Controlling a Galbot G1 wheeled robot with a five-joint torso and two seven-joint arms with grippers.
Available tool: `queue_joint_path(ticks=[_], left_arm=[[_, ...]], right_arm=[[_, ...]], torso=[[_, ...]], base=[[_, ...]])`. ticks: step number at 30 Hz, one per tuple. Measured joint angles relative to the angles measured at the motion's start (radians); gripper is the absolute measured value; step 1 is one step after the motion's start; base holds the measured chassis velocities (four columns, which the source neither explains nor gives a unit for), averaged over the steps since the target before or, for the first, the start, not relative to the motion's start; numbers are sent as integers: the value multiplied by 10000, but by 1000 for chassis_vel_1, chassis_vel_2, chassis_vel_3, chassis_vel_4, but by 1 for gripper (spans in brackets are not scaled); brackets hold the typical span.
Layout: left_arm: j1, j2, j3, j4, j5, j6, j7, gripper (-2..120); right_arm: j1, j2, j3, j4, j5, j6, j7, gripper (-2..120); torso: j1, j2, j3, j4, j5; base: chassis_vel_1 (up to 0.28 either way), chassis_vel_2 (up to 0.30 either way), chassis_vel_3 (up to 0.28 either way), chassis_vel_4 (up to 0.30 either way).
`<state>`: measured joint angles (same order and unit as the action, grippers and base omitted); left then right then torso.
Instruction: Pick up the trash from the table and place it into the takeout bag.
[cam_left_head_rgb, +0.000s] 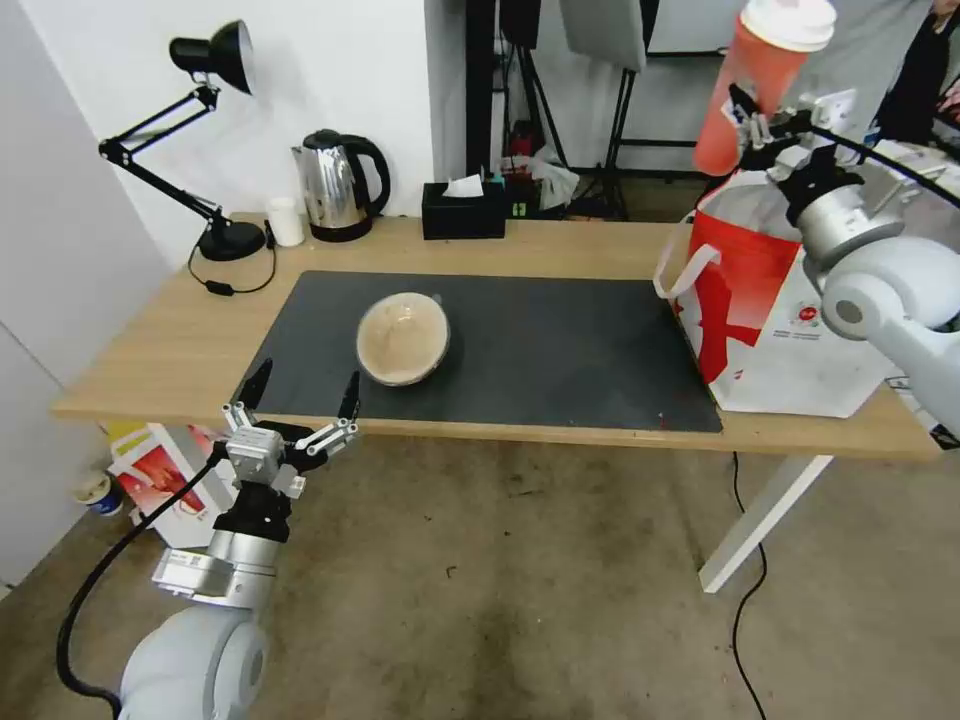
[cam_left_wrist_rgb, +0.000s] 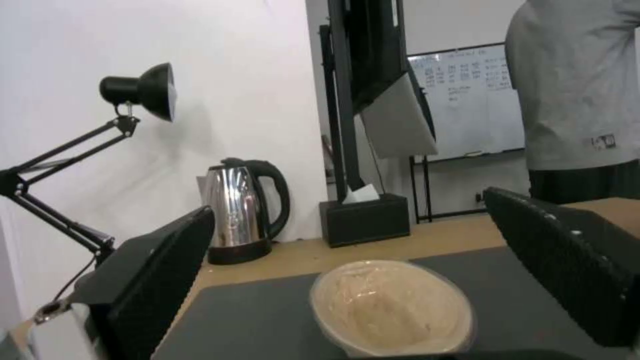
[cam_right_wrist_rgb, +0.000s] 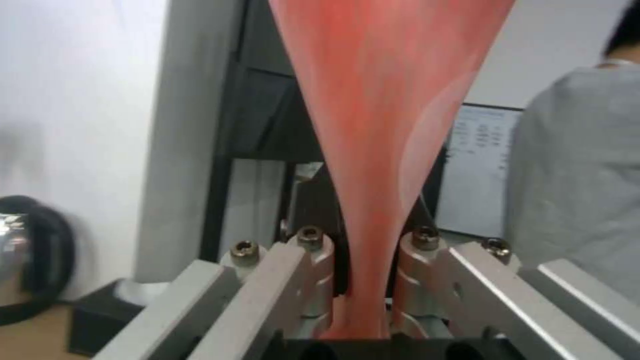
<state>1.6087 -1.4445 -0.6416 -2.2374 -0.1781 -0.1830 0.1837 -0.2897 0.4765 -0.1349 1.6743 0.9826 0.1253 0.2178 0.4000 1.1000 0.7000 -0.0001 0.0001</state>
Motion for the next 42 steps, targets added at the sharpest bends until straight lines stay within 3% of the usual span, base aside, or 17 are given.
queue_joint_path(ticks=[24, 38, 40, 42], left_arm=[[80, -5, -56, -36, 140, -38, 9, 100], [56, 47, -99, 9, 142, -41, 9, 100], [36, 60, -104, 11, 134, -37, 9, 100], [31, 60, -104, 12, 130, -34, 9, 100]], right_arm=[[943, 680, 11, -3130, -1623, -41, 489, 4], [642, 781, 85, -3112, -1889, -654, 1011, 51], [606, 831, 90, -3082, -1975, -671, 1091, 63], [597, 844, 90, -3053, -1998, -679, 1125, 66]], torso=[[0, -1, 0, 2, 0], [0, -1, 1, 1, 0], [0, 0, 0, 1, 0], [0, 0, 0, 1, 0]], base=[[0, 0, 0, 0], [0, 0, 0, 0], [0, 0, 0, 0], [0, 0, 0, 0]])
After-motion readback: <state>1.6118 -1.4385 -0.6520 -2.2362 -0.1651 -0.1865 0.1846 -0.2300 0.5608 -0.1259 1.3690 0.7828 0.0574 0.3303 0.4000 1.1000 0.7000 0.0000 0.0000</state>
